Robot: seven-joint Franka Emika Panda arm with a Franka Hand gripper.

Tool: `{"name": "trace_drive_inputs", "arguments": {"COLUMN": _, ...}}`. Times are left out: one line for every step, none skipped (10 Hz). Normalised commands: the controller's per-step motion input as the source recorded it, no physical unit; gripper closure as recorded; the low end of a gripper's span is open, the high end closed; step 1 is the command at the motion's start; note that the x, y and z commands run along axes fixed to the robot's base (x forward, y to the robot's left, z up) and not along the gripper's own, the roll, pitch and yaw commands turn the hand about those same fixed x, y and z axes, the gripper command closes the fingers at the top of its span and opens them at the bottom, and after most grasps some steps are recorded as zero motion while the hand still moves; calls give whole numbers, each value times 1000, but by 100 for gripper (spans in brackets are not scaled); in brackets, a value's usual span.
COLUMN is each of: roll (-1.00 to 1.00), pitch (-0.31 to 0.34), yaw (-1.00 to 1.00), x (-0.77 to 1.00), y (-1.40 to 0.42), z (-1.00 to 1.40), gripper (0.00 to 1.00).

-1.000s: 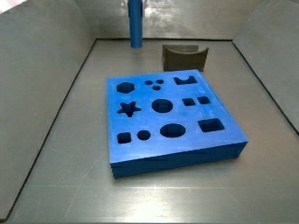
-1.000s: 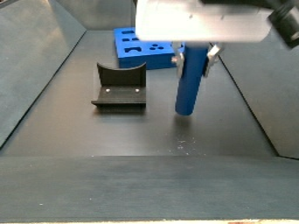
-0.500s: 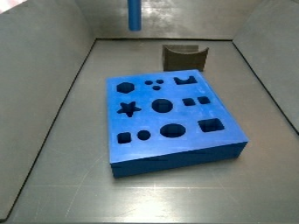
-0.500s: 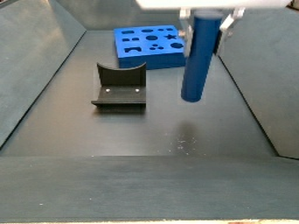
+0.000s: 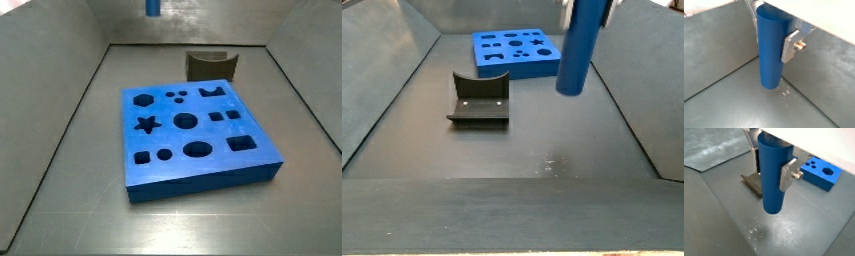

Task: Pick up the round object. Move up. Move to above the board. Insert the round object.
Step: Move to above the board.

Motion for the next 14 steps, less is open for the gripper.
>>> {"name": "trace_drive_inputs", "arguments": {"roll": 51, "pitch": 96, "yaw": 22, "x": -13, "y": 89, "z": 1000, "gripper": 100}}
{"name": "trace_drive_inputs", "arguments": {"roll": 47, "pitch": 94, "yaw": 23, "x": -11, "y": 84, "z": 1000, "gripper": 100}}
{"name": "trace_drive_inputs", "arguments": {"roll": 48, "pitch": 94, "yaw": 23, "x": -11, "y": 80, "z": 1000, "gripper": 100}}
{"name": "trace_drive_inputs", "arguments": {"roll": 47, "pitch": 95, "yaw": 24, "x": -9, "y": 74, "z": 1000, "gripper": 100}}
{"name": "trace_drive_inputs", "arguments": {"roll": 47, "pitch": 96, "yaw": 24, "x": -8, "y": 70, "z": 1000, "gripper": 100}}
{"name": "trace_drive_inputs", "arguments": {"roll": 48, "pitch": 95, "yaw": 24, "x": -6, "y": 66, "z": 1000, "gripper": 100}}
{"name": "trace_drive_inputs", "arguments": {"roll": 45, "pitch": 92, "yaw": 25, "x": -5, "y": 60, "z": 1000, "gripper": 100}}
{"name": "trace_drive_inputs", "arguments": {"roll": 40, "pitch": 93, "yaw": 26, "x": -2, "y": 54, "z": 1000, "gripper": 100}}
{"name": "trace_drive_inputs", "arguments": {"roll": 36, "pitch": 94, "yaw": 26, "x": 1, "y": 47, "z": 1000, "gripper": 100}}
{"name": "trace_drive_inputs", "arguments": {"roll": 36, "pitch": 93, "yaw": 25, "x": 4, "y": 40, "z": 1000, "gripper": 100}}
{"name": "trace_drive_inputs", "arguments": {"roll": 36, "pitch": 97, "yaw": 22, "x": 9, "y": 22, "z": 815, "gripper": 100}}
{"name": "trace_drive_inputs", "arguments": {"roll": 36, "pitch": 100, "yaw": 20, "x": 8, "y": 10, "z": 672, "gripper": 100}}
{"name": "trace_drive_inputs", "arguments": {"roll": 39, "pitch": 98, "yaw": 19, "x": 10, "y": 4, "z": 484, "gripper": 100}}
{"name": "trace_drive_inputs", "arguments": {"roll": 40, "pitch": 100, "yaw": 19, "x": 9, "y": 1, "z": 349, "gripper": 100}}
